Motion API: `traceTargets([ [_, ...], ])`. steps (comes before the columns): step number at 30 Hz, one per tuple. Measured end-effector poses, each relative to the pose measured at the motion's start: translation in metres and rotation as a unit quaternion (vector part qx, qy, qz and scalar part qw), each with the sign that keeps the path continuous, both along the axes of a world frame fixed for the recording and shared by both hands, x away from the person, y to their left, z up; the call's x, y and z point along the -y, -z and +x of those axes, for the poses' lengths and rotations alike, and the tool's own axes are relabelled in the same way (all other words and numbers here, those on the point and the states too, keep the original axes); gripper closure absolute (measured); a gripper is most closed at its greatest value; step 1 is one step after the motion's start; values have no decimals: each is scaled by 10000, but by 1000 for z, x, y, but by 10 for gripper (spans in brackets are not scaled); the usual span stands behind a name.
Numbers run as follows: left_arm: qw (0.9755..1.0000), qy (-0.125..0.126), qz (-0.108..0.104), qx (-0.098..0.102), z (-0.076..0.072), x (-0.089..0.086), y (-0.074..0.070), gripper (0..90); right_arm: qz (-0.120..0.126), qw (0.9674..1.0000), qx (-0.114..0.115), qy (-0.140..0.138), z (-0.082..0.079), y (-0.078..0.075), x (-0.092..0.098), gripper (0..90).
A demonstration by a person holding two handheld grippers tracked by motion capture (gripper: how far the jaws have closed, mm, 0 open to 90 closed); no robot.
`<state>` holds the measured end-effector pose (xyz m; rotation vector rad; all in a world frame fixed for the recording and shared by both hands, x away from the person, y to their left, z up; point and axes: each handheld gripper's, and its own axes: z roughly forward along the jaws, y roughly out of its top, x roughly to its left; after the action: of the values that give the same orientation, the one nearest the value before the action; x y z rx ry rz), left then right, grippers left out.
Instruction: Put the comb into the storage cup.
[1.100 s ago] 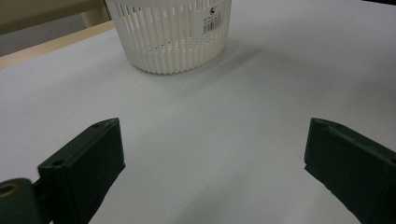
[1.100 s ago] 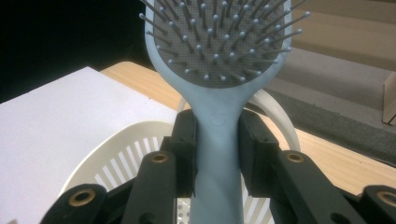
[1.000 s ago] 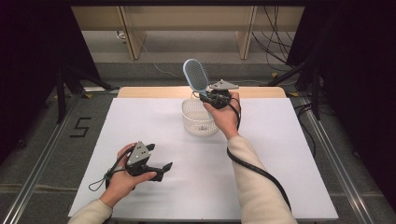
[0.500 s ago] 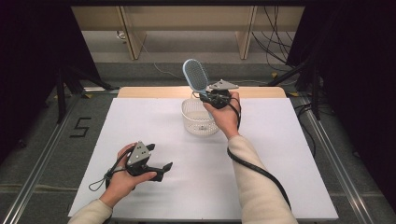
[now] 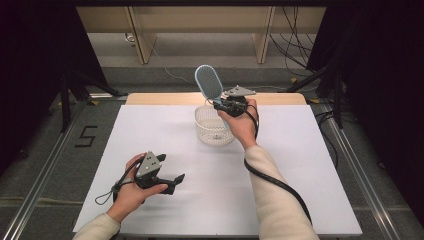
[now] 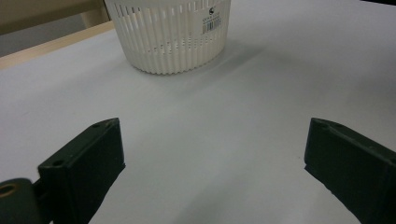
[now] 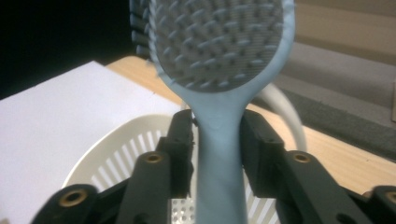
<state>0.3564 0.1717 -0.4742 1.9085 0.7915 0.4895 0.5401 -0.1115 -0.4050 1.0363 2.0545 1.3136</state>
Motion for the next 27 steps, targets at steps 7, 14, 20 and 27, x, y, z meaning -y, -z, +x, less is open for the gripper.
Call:
traceTargets([
  [7, 10000, -10, 0, -6, 0, 0, 0, 43, -303, 9987, -258, -312, -5, 6, -1, 427],
  [14, 10000, -17, 7, 5, 0, 1, 0, 43, -500, 9961, -461, -567, -16, 4, 1, 347],
  [20, 10000, -10, -4, -8, 0, 1, 1, 43, -456, 9968, -433, -491, -17, 2, 7, 321],
  [27, 10000, -21, 1, 0, 0, 1, 0, 44, -515, 9969, -372, -461, -23, -7, 9, 276],
])
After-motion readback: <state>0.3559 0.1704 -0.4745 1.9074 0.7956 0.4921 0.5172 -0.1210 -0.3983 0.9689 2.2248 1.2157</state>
